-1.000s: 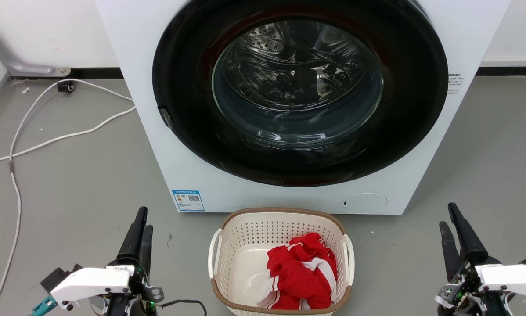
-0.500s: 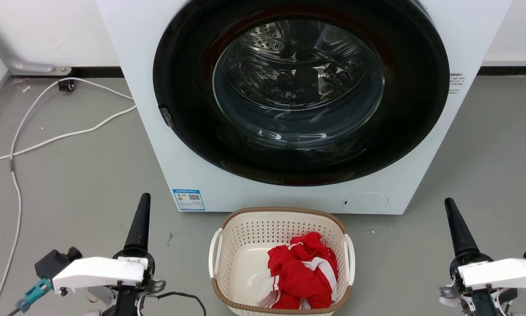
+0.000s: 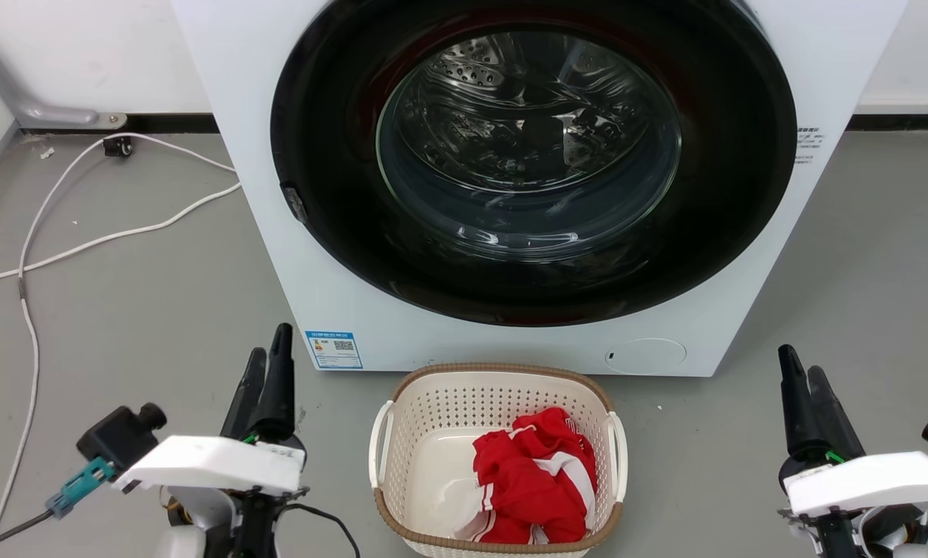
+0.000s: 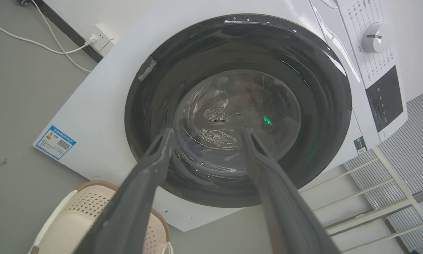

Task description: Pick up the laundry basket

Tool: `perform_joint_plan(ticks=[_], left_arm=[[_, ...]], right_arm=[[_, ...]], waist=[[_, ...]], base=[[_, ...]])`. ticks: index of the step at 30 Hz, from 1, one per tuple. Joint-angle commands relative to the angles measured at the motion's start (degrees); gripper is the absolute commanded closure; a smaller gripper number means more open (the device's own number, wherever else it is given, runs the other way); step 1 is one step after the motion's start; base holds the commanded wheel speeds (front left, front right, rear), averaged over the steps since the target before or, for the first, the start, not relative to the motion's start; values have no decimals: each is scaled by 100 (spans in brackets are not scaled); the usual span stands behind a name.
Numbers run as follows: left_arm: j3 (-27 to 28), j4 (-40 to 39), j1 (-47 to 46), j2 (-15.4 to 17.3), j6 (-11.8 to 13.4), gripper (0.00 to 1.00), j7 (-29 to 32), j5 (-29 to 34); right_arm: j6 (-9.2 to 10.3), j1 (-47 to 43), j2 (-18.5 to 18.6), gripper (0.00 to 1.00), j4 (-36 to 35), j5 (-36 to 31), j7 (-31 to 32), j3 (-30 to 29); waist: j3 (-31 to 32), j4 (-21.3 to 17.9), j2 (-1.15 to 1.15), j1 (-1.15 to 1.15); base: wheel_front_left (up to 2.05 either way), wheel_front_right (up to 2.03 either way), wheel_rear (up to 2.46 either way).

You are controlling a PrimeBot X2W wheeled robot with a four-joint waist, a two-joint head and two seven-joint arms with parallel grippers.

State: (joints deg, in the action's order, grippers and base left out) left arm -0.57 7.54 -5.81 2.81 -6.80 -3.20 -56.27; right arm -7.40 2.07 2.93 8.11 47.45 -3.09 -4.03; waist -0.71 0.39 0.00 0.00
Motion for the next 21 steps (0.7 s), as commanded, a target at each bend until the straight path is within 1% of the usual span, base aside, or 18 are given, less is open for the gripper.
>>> perform_joint_plan(ticks=[1, 10, 12, 14, 21], left_arm=[[-64, -112, -155, 13, 38, 0, -66, 351], [-245, -79, -202, 17, 138, 0, -234, 1448], [-262, -75, -208, 23, 151, 0, -251, 1545], [-316, -54, -221, 50, 188, 0, -304, 1830], [-429, -20, -240, 115, 297, 0, -421, 2379]], right_arm=[[-5, 3, 5, 0, -120, -319, -70, 16], [-7, -46, 4, 0, -241, -1246, -143, 32], [-7, -46, 3, 0, -249, -1343, -148, 38], [-7, -61, 3, 0, -266, -1609, -161, 50], [-8, -93, 2, 0, -301, -2209, -192, 62]], waist=[[-3, 1, 0, 0], [-18, 11, 0, 0], [-19, 12, 0, 0], [-25, 15, 0, 0], [-44, 28, 0, 0]], base=[[0, 0, 0], [0, 0, 0], [0, 0, 0], [0, 0, 0], [0, 0, 0]])
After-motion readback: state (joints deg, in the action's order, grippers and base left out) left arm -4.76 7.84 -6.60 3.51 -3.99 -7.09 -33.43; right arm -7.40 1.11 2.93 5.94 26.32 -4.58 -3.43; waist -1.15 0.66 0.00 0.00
